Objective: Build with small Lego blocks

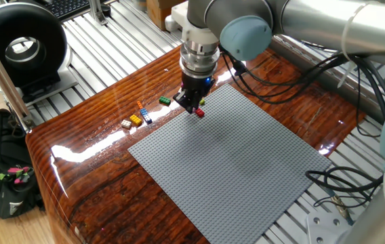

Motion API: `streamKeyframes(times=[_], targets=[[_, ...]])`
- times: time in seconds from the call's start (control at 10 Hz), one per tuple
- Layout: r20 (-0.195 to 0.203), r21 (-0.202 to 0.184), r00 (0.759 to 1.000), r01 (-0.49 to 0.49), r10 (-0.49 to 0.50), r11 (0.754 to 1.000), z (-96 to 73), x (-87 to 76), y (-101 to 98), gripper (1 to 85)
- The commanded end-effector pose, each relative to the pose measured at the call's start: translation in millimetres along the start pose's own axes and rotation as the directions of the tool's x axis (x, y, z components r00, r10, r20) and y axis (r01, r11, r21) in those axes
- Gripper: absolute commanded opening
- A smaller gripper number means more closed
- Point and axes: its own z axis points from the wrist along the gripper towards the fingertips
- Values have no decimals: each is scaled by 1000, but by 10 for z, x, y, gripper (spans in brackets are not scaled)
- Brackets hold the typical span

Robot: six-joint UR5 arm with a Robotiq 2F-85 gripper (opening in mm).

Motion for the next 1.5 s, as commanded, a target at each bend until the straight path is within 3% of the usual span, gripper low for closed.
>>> streamKeyframes(times=[0.0, 0.3, 1.4], targets=[[9, -24, 1000, -4, 5, 1000, 7, -27, 84, 10], [20, -20, 1000, -6, 6, 1000, 103, -50, 95, 10], [12, -12, 1000, -19, 19, 1000, 180, -50, 61, 10]])
